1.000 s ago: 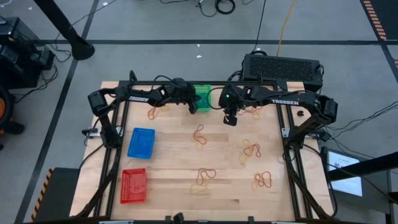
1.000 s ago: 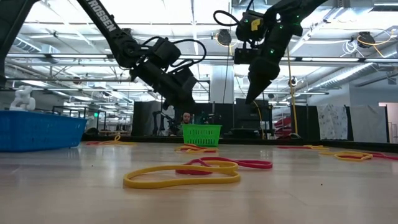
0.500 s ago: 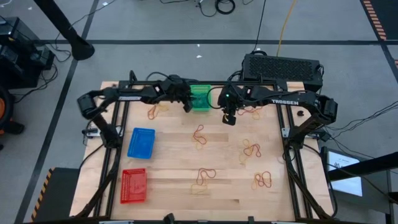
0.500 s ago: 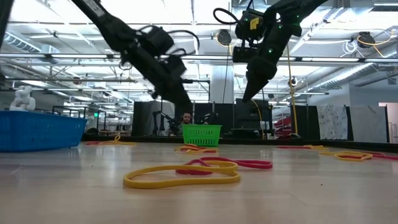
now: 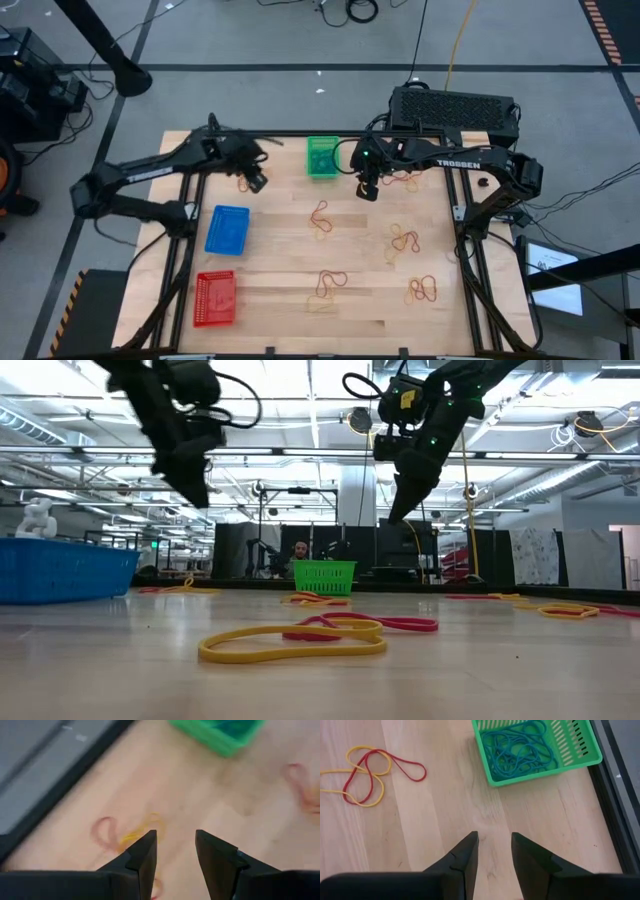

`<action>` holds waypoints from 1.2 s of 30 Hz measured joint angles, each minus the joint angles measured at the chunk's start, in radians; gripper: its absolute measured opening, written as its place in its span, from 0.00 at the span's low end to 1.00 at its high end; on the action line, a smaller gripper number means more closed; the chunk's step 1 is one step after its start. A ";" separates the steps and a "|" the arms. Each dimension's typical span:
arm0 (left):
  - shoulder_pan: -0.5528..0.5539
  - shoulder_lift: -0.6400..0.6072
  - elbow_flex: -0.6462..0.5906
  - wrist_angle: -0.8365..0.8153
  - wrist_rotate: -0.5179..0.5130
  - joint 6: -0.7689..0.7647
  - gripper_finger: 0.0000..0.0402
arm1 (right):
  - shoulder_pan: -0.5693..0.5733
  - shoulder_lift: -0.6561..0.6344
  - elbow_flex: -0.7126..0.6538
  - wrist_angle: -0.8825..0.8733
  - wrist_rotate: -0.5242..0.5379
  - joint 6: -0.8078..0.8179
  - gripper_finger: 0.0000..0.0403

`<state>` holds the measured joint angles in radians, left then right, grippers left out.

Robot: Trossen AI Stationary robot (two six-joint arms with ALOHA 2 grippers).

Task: Sort rubber bands into baskets
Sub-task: Put the yellow rubber band into the blue bin

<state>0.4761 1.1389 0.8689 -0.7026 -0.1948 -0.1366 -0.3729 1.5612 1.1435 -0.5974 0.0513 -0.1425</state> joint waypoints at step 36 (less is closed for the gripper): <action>0.084 -0.167 -0.354 0.461 -0.016 0.014 0.36 | 0.273 0.001 -0.001 0.044 -0.001 0.263 0.27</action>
<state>0.5604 0.9723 0.5145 -0.2412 -0.2105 -0.1230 -0.0998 1.5620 1.1423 -0.5539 0.0504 0.1204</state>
